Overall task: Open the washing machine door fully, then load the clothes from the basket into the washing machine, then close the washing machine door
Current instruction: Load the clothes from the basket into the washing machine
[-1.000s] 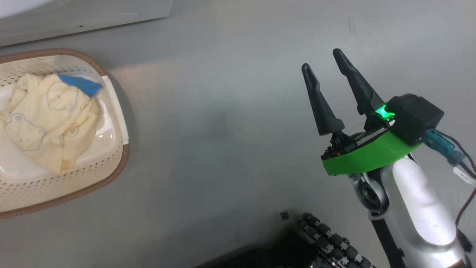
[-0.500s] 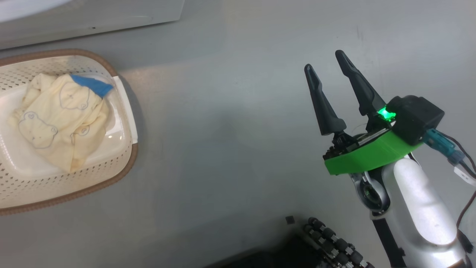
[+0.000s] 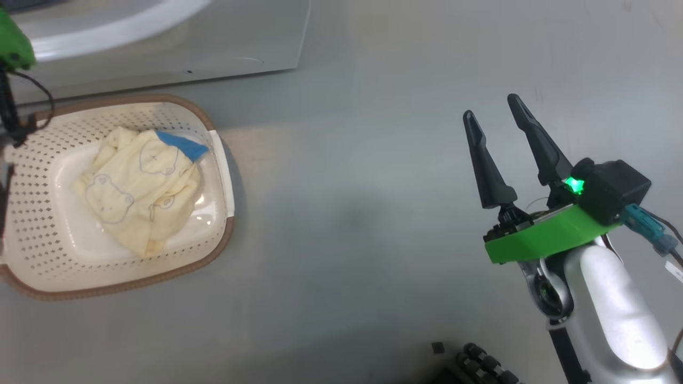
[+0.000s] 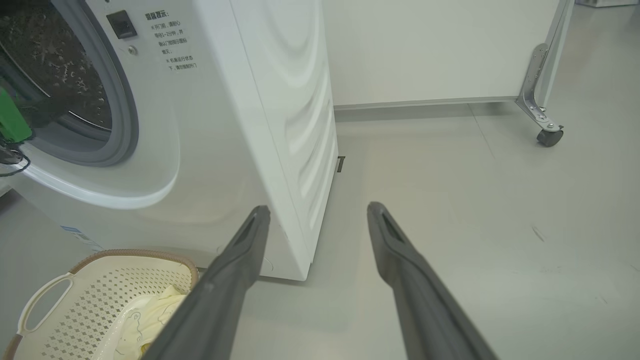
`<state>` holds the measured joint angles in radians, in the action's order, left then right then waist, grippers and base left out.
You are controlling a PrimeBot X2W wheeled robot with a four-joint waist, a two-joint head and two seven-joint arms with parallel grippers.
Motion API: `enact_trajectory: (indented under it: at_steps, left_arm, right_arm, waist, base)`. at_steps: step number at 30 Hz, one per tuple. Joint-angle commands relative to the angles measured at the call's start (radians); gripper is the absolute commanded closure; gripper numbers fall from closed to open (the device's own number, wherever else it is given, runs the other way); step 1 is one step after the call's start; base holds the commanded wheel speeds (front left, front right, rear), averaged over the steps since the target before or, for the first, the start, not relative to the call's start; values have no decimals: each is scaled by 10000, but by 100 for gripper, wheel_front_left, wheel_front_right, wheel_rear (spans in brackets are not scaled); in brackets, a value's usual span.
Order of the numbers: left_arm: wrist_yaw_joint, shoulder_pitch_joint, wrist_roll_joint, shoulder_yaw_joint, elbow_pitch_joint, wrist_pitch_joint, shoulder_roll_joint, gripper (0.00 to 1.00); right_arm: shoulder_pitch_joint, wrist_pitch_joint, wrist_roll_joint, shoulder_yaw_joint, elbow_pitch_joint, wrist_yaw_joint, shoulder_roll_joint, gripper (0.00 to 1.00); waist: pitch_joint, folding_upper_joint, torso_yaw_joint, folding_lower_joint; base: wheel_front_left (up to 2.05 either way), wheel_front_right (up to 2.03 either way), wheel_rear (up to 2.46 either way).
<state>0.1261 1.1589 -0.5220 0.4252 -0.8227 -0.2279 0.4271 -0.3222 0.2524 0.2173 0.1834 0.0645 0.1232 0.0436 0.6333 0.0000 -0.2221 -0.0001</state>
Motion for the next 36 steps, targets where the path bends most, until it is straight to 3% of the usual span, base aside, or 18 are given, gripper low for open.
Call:
enact_trajectory:
  at_steps: [1,11,18,25,36]
  left_arm:
    - [152,-206,-15,-273,501,-140,382,0]
    - [1347,-3904,419,-649,4251,-334,3,0]
    - [1804,-6157,875,-842,6240,-336,-256,0]
    - [1900,-8095,1216,-970,7259,-337,-658,0]
    - [1711,-9823,1456,-1122,7319,-338,-1285,0]
  right_arm:
    - [309,93,-86,55,-256,75,66,0]
    - [963,93,-529,-415,-151,75,66,0]
    - [1407,89,-737,-572,-15,75,66,0]
    - [1924,-67,-948,-668,15,75,66,0]
    - [2730,-454,-1131,-743,-296,75,66,0]
  waist:
    - [-372,0,286,1]
    - [-1634,0,907,1]
    - [-2416,0,1248,1]
    - [-3257,0,1585,1]
    - [-4419,0,1864,1]
  base:
    - [0,0,0]
    - [0,0,0]
    - [0,0,0]
    - [0,0,0]
    - [0,0,0]
